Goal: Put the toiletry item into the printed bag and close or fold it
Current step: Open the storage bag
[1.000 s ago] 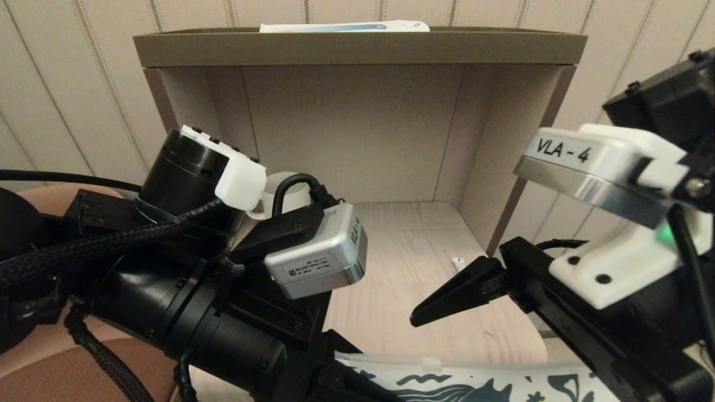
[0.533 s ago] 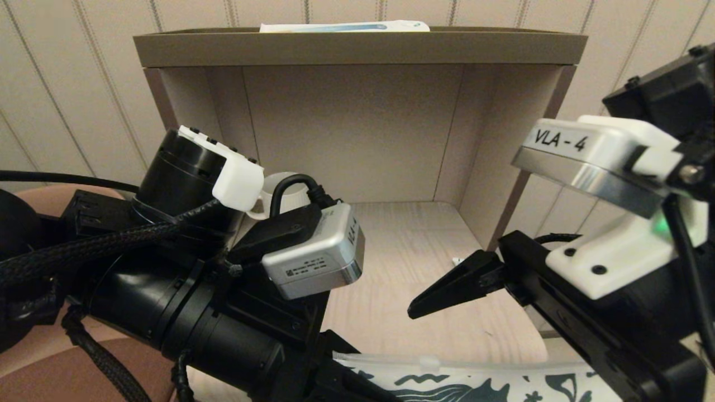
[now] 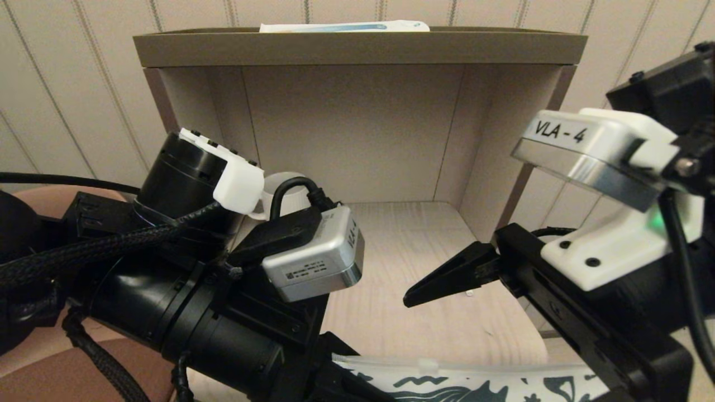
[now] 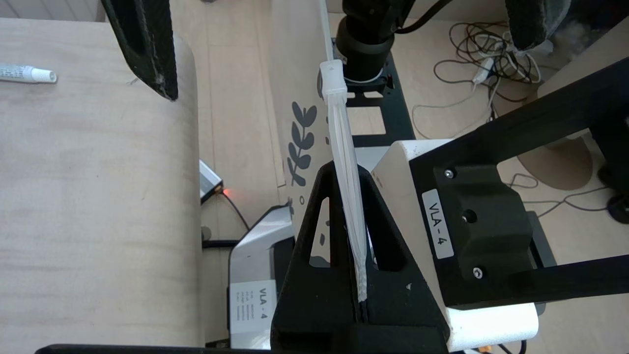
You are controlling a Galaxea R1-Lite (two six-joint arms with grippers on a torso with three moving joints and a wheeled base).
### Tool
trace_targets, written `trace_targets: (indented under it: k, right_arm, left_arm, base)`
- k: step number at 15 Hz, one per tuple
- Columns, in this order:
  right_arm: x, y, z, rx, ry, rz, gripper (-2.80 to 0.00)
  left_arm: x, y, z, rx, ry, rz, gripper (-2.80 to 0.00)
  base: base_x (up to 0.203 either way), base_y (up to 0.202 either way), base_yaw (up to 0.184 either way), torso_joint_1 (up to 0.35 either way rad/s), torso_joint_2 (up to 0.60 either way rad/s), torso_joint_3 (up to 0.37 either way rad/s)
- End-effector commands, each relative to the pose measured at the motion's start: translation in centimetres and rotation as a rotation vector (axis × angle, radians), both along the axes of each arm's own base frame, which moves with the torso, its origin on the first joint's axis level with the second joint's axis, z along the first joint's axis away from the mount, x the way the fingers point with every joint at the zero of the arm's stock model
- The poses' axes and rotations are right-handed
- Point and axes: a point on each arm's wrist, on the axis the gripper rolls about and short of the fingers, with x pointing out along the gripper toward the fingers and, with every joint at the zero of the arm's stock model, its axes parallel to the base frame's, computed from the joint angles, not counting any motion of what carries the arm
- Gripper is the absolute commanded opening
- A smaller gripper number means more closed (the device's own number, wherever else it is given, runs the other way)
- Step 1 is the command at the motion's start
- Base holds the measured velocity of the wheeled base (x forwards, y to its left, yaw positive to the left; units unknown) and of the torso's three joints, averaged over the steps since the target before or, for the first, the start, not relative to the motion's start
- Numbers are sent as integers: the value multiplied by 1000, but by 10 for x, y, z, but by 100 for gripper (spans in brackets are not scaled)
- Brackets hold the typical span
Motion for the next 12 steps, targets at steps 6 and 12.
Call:
trace_targets:
  k: [6, 12]
  right_arm:
    - [0, 0, -1, -9, 6, 0, 0]
    - [2, -1, -2, -37, -2, -28, 0]
  left_arm:
    - [2, -1, -1, 1, 1, -1, -280]
    - [4, -1, -2, 4, 5, 6, -280]
  base:
    - [0, 0, 0, 0, 0, 0]
    - [0, 0, 0, 0, 0, 0]
